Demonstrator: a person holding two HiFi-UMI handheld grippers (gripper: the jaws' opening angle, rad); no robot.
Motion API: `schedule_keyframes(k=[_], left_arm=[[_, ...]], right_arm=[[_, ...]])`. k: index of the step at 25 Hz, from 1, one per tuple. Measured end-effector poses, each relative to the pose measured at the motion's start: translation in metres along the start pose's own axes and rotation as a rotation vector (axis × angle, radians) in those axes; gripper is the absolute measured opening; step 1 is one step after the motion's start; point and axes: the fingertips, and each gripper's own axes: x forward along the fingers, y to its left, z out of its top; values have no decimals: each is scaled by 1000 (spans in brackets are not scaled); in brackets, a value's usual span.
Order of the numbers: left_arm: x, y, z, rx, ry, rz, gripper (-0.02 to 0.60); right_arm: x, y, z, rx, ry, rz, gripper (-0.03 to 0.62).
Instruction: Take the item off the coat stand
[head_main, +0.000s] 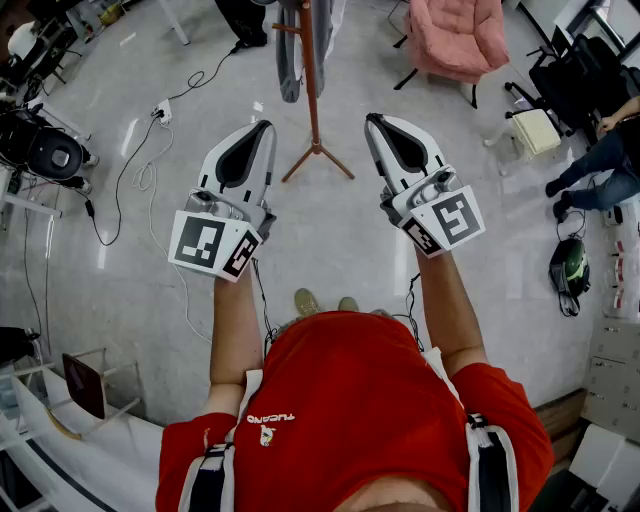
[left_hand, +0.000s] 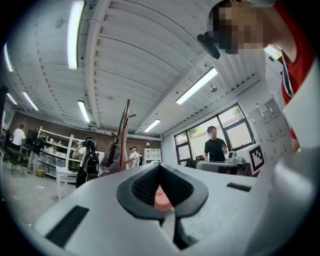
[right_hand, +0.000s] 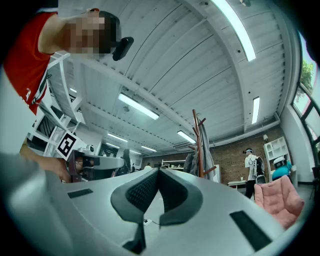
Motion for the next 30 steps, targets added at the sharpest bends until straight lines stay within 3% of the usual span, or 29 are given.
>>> schedule_keyframes(k=[8,19,25,30], left_arm=[[-5,21,-5,-50,-17,-25,9],[-11,85,-7,-118,-46,-64,15],[8,124,-5,-129,-43,-85,80],[46,161,-4,-129,-38,-74,127]], right_arm=[[18,13,-6,17,-6,7,25],[60,44,-26,-17,31,14,25],[86,43,-35,-26,47,18,25],[112,17,-43,-33,37,11,25]])
